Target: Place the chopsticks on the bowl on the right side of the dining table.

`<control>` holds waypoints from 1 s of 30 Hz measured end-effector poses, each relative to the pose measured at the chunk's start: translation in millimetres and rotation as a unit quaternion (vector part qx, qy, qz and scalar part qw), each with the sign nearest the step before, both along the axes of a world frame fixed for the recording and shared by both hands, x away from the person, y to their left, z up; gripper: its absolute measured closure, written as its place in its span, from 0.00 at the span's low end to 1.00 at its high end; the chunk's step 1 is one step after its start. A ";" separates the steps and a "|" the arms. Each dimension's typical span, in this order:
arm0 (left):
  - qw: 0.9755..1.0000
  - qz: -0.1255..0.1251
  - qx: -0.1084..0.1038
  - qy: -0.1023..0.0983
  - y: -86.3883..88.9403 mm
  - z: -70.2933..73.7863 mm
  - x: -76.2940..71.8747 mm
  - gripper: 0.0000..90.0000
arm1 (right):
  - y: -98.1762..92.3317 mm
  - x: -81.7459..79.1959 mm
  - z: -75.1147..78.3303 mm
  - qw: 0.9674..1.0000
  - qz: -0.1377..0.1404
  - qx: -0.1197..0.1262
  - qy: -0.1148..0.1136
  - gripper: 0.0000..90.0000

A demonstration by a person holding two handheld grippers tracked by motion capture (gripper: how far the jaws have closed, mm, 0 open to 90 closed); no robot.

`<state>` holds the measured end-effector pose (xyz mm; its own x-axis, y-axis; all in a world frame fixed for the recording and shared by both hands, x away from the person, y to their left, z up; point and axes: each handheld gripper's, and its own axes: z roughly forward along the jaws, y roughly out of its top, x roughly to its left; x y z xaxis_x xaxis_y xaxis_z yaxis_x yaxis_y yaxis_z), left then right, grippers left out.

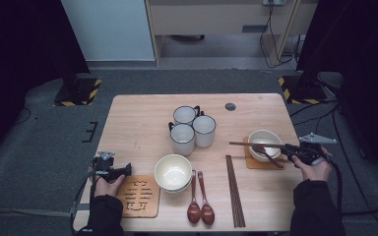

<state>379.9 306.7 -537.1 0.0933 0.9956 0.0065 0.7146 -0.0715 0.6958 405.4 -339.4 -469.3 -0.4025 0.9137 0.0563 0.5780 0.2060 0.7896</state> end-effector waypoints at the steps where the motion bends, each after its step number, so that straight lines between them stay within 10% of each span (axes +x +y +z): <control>1: 1.000 0.000 0.000 0.000 0.0 0.0 0.0 0.00 | -0.1 0.3 -0.3 1.000 0.001 -0.001 0.000 0.77; 30: 1.000 0.000 0.000 0.000 0.0 0.0 0.0 0.00 | 13.0 -1.2 30.0 0.999 0.022 0.022 -0.045 0.62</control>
<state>379.9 306.7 -537.0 0.0934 0.9956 0.0064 0.7147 -0.0715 0.6958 404.2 -326.4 -439.3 -0.4475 0.8924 0.0578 0.4959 0.1938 0.8465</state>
